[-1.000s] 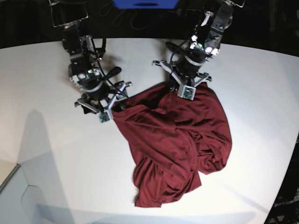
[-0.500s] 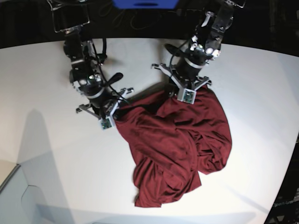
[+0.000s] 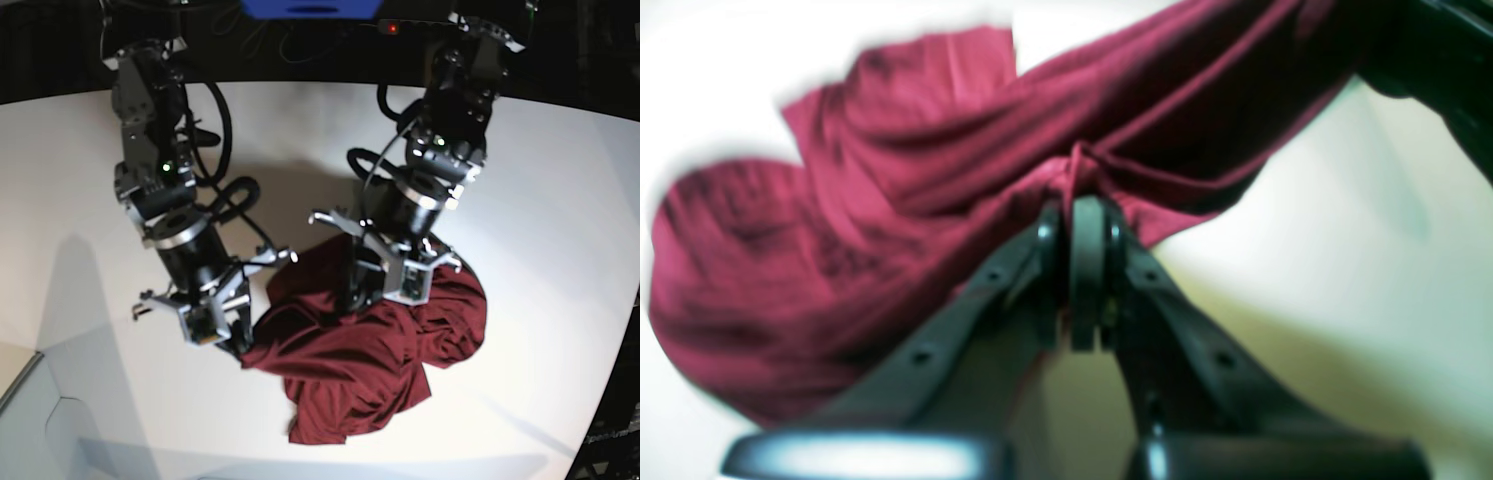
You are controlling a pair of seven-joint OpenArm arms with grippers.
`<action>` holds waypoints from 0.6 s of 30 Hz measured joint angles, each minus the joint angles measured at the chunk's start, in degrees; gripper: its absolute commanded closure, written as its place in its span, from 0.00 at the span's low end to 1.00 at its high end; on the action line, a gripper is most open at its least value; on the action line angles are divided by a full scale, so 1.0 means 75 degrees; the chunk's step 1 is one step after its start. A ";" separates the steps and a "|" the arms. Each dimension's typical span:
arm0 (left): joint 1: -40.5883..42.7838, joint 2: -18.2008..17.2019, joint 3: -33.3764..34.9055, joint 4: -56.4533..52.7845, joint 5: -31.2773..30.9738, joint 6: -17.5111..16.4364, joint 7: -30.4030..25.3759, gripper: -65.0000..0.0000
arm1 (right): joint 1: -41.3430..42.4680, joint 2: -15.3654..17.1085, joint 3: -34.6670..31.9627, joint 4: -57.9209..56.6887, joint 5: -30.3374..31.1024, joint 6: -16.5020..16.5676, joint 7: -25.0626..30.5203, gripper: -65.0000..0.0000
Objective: Layout the t-shirt on the table in an organized manner, then fold the t-shirt properly
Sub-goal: 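Lift the shirt high with both grippers to let it hang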
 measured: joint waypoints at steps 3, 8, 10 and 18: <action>-0.0568 0.0003 0.0000 0.0289 -0.0029 -0.0035 -0.0047 0.99 | 0.0749 0.0000 0.0000 0.0093 -0.0035 0.0003 0.0023 1.00; -0.1241 -0.0064 0.0003 0.0353 -0.0032 -0.0032 -0.0070 0.99 | 0.2057 0.0000 0.0000 0.0082 -0.0026 0.0003 -0.0003 1.00; -0.1457 -0.0070 0.0006 0.0353 -0.0026 -0.0032 -0.0061 0.99 | 0.2582 0.0003 0.0000 0.0087 -0.0035 0.0003 0.0020 1.00; -0.2410 -0.0195 -0.0396 0.0717 -0.0058 -0.0117 -0.0163 0.99 | 0.4229 -0.0466 0.0000 -0.0114 -0.0015 0.0003 0.0041 1.00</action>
